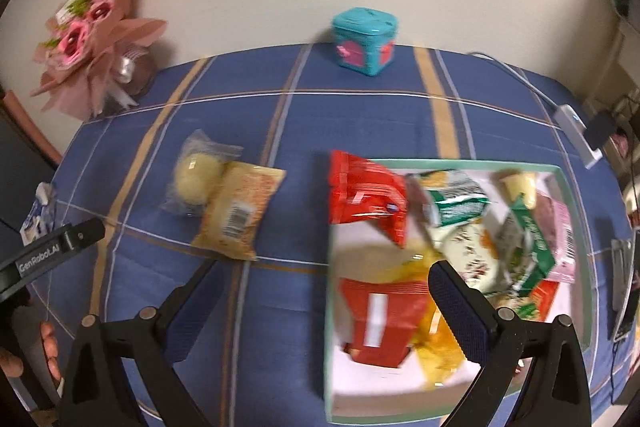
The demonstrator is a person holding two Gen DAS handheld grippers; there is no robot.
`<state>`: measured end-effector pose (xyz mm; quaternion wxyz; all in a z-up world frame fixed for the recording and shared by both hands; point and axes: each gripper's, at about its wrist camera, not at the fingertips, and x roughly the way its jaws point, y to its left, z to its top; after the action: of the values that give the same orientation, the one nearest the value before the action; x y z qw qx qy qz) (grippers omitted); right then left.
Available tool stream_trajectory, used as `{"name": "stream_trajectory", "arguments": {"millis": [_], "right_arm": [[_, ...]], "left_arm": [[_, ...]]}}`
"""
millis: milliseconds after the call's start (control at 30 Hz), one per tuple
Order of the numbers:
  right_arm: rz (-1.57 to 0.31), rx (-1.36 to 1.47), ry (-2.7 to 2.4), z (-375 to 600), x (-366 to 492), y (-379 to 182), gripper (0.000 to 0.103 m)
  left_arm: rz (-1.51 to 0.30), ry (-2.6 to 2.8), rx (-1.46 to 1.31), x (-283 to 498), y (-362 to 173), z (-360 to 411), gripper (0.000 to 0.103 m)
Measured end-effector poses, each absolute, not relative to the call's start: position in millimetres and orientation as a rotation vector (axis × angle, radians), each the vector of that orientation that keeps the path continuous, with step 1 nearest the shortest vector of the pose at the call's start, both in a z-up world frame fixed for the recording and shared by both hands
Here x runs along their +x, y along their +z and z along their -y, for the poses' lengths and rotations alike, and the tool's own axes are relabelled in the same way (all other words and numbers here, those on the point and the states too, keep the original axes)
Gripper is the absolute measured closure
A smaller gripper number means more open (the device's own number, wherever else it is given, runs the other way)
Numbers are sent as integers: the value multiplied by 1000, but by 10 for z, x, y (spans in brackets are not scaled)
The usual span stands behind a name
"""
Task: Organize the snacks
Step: 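Withdraw both open tools from the tray toward the bun and tan packet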
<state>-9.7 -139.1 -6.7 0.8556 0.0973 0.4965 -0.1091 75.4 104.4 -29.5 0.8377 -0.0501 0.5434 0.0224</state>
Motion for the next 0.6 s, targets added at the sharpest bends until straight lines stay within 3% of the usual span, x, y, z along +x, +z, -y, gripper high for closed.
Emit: {"name": "stream_trajectory", "arguments": {"millis": [600], "right_arm": [[-1032,135,-140,935,241,-272,0]], "left_arm": [[-1172,49,-93,954,-423,-1049,0]]}}
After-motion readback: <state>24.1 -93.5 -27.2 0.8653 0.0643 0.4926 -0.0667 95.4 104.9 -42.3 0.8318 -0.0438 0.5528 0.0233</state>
